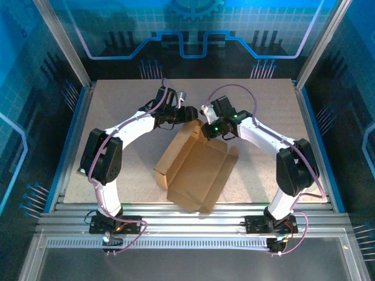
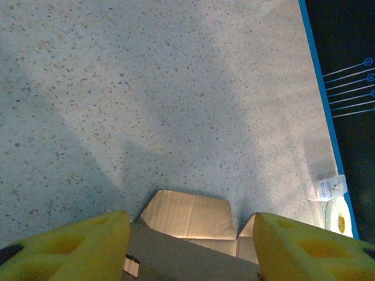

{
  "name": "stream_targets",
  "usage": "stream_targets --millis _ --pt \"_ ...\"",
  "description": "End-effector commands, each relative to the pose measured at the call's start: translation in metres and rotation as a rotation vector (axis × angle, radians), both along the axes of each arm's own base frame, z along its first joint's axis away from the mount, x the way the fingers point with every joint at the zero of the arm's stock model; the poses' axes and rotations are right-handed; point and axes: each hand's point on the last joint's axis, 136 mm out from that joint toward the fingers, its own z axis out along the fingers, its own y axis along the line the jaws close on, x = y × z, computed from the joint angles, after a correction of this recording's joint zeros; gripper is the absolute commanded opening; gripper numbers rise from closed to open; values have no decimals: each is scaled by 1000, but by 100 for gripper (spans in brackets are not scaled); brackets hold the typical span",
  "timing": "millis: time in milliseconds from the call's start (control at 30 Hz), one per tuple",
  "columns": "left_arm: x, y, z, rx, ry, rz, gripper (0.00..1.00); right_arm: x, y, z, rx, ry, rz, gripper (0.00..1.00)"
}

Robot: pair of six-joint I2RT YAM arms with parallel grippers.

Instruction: Fold the paper box

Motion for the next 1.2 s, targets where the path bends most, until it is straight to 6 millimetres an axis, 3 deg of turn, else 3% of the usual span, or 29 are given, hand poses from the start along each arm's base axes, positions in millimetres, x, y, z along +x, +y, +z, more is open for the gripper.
stream_targets --millis 0,300,367,533,667,700,800,1000,1167 --pt "5 4 -7 19 -3 -17 57 -19 11 17 72 15 32 17" --pt "1 4 -12 26 3 -40 55 -31 -1 59 235 -51 34 43" --pt "0 5 -13 29 7 -42 55 -30 -10 70 277 -99 20 56" --pt "-1 4 -14 26 15 -43 54 -13 -39 82 372 -178 -63 67" --pt "-1 4 -13 25 15 -41 54 -4 -58 73 357 -284 -59 67" --pt "0 4 -11 23 12 -43 54 -3 -61 67 341 -296 -50 72" --pt "-1 4 -12 24 15 -44 54 3 -67 48 294 -271 -46 72" --pt "-1 4 -15 26 25 -46 53 12 -49 8 254 -219 41 65" --pt "-3 3 -18 21 36 -52 52 14 -27 -5 222 -222 118 60"
